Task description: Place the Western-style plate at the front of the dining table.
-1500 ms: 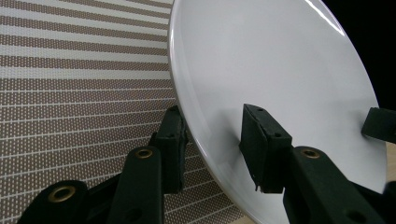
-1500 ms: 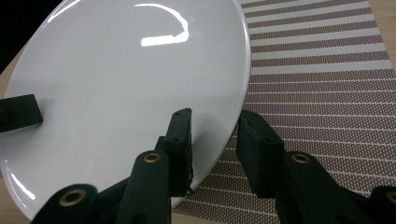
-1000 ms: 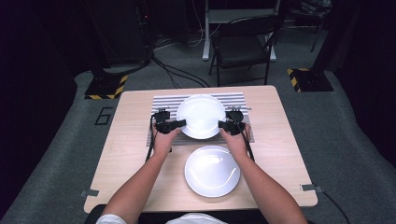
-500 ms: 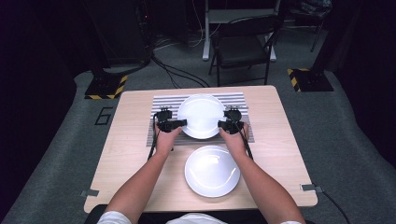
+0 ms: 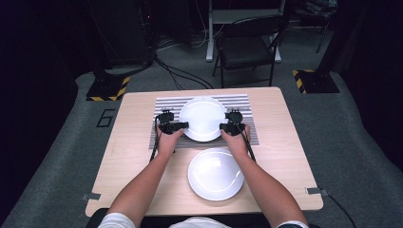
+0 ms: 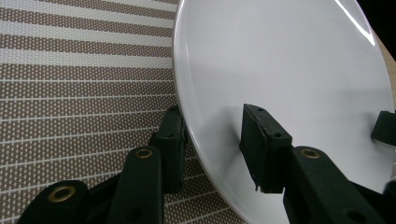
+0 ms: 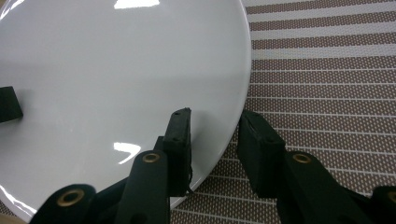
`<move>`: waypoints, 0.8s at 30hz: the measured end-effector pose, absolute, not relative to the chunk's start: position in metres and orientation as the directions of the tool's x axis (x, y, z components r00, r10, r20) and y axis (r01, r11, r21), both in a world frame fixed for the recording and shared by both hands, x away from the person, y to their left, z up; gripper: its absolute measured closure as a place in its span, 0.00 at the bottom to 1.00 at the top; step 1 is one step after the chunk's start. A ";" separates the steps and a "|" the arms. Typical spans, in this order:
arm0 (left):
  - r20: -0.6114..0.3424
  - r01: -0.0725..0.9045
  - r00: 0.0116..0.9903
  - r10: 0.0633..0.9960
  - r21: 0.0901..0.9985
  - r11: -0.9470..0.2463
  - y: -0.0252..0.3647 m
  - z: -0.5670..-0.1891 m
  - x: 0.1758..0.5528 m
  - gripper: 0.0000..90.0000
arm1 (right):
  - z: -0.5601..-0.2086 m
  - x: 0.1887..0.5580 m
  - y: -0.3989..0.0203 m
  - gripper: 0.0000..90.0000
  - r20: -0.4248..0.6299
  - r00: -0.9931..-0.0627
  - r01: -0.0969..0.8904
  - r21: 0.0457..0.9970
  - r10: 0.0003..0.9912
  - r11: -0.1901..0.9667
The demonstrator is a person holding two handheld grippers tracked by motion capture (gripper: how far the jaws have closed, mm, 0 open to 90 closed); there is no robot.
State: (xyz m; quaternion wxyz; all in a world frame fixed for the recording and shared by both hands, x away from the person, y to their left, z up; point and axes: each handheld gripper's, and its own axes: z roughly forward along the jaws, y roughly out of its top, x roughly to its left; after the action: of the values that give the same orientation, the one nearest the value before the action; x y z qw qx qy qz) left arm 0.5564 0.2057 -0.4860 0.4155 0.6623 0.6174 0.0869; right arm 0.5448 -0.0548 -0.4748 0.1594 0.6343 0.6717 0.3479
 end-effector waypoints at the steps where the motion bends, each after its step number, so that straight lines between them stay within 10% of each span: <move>1: -0.398 0.747 0.223 0.890 0.656 0.106 0.207 -0.486 0.557 0.68 | -0.475 0.546 -0.054 0.72 0.223 -0.146 0.739 0.672 0.964 -0.043; 24: -0.392 0.756 0.210 0.896 0.646 0.106 0.212 -0.492 0.573 0.68 | -0.482 0.563 -0.047 0.72 0.234 -0.150 0.756 0.653 0.961 -0.041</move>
State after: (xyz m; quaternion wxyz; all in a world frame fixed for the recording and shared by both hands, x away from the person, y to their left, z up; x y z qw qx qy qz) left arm 0.5731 0.2123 -0.4918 0.4063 0.6632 0.6226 0.0862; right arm 0.5631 -0.0471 -0.4824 0.1490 0.6347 0.6763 0.3429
